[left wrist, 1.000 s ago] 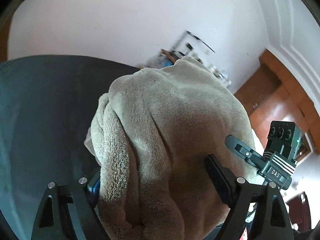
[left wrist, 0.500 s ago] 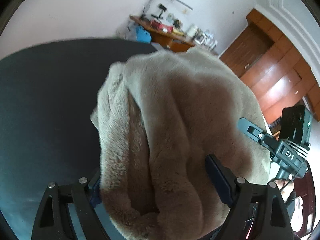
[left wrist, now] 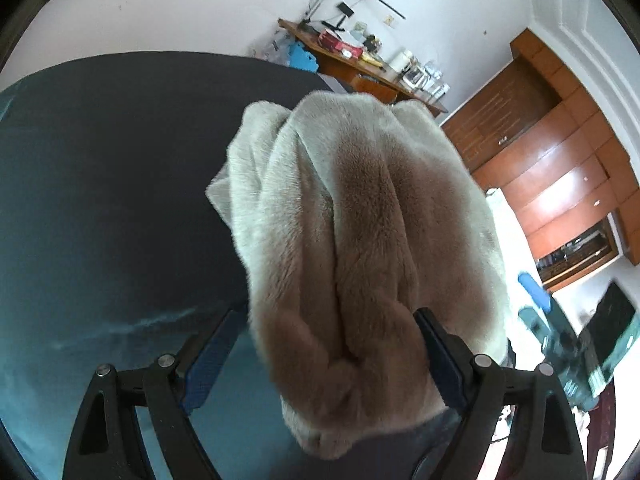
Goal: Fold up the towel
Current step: 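Lower the blanket bundle onto the bed and open both grippers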
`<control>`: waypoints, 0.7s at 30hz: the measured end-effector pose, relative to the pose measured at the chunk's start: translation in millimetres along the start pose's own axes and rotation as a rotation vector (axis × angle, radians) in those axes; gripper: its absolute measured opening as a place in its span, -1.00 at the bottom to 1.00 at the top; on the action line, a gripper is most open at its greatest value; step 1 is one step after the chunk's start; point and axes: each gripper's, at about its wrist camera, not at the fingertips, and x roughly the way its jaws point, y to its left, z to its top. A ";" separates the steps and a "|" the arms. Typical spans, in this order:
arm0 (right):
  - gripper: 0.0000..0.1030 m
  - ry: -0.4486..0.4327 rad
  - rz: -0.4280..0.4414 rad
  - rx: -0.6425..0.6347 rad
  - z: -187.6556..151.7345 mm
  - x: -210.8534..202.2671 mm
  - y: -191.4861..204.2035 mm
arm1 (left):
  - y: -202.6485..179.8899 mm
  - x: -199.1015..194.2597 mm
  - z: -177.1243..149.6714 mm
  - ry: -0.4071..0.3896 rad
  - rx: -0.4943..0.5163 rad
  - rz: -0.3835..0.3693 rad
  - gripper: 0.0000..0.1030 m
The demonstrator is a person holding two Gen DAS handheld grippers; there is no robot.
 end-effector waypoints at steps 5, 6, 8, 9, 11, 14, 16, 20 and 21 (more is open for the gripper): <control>0.66 0.065 0.013 -0.065 -22.2 -3.6 18.5 | -10.1 1.4 -4.6 -0.001 -0.018 -0.025 0.75; 0.66 0.081 0.005 -0.084 -27.2 -0.7 23.8 | -6.5 -1.3 -11.1 0.001 -0.014 -0.029 0.75; 0.66 0.092 -0.013 -0.131 -33.1 10.3 24.4 | -1.7 -5.7 -25.0 0.007 -0.003 -0.037 0.75; 0.66 0.094 -0.032 -0.163 -38.9 9.2 31.6 | -4.5 2.1 -20.4 0.010 0.005 -0.039 0.75; 0.66 0.102 -0.070 -0.218 -44.2 8.5 44.5 | -8.2 3.6 -19.8 0.010 0.020 -0.030 0.75; 0.66 0.124 -0.103 -0.243 -45.8 24.8 46.9 | -8.0 1.7 -21.2 0.005 0.026 -0.018 0.75; 0.66 0.132 -0.116 -0.222 -43.6 33.7 41.2 | -2.3 1.8 -21.6 0.010 0.008 -0.026 0.75; 0.66 0.143 -0.192 -0.167 -38.3 41.0 27.3 | 7.5 4.8 -23.6 0.016 -0.018 -0.030 0.75; 0.66 0.151 -0.205 -0.152 -37.6 42.7 23.6 | 8.9 4.3 -25.3 0.019 -0.021 -0.032 0.75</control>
